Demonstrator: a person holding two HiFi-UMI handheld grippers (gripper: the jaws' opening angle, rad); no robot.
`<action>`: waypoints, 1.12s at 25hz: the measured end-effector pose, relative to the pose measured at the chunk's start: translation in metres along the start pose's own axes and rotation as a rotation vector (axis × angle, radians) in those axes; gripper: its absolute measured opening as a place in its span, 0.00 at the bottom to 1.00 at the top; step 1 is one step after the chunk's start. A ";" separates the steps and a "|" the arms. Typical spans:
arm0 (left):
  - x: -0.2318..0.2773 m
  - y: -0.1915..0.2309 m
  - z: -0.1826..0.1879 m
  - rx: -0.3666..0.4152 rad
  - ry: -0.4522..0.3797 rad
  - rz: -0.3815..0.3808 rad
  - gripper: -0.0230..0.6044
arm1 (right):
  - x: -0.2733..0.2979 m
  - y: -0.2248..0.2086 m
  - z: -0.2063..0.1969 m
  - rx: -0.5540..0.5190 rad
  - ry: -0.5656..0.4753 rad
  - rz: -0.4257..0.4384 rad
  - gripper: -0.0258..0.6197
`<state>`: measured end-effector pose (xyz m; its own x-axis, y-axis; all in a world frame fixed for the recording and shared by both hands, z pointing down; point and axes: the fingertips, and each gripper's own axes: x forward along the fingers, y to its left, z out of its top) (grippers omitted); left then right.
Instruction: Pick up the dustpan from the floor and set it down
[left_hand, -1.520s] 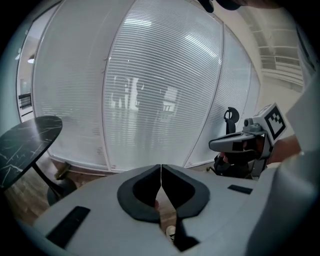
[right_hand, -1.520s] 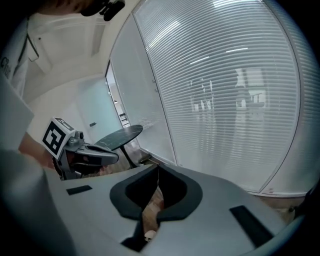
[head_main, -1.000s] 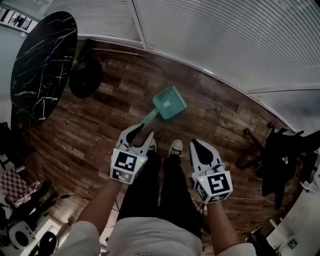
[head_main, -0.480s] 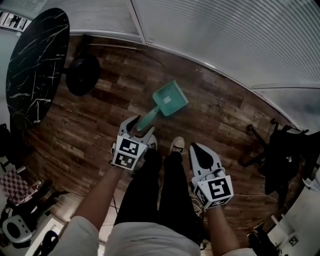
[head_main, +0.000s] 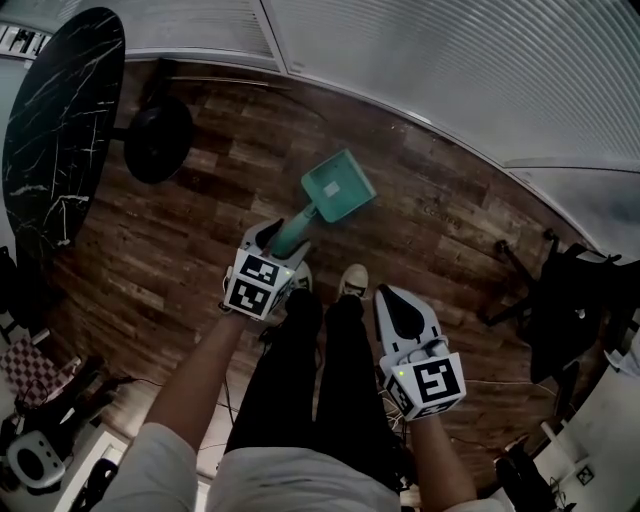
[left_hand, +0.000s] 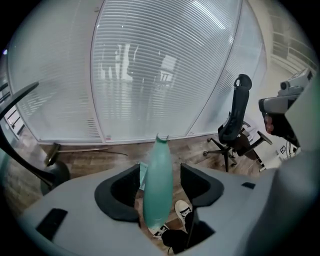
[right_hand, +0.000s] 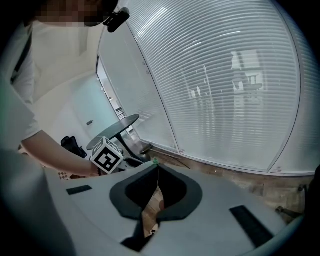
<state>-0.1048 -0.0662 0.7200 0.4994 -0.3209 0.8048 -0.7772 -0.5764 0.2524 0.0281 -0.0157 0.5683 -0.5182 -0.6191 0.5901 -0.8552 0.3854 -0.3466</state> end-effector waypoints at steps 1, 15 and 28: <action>0.003 0.002 0.000 0.000 0.002 0.001 0.45 | 0.001 0.000 -0.001 0.001 0.003 0.002 0.08; 0.042 0.001 -0.004 0.005 0.092 -0.037 0.41 | 0.007 -0.012 -0.010 0.033 0.004 -0.003 0.08; 0.043 0.010 -0.010 0.031 0.200 0.020 0.20 | 0.009 -0.019 -0.006 0.038 0.002 -0.009 0.08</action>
<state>-0.0947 -0.0782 0.7623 0.3956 -0.1781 0.9010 -0.7721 -0.5957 0.2213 0.0395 -0.0240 0.5846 -0.5105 -0.6212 0.5945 -0.8596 0.3534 -0.3690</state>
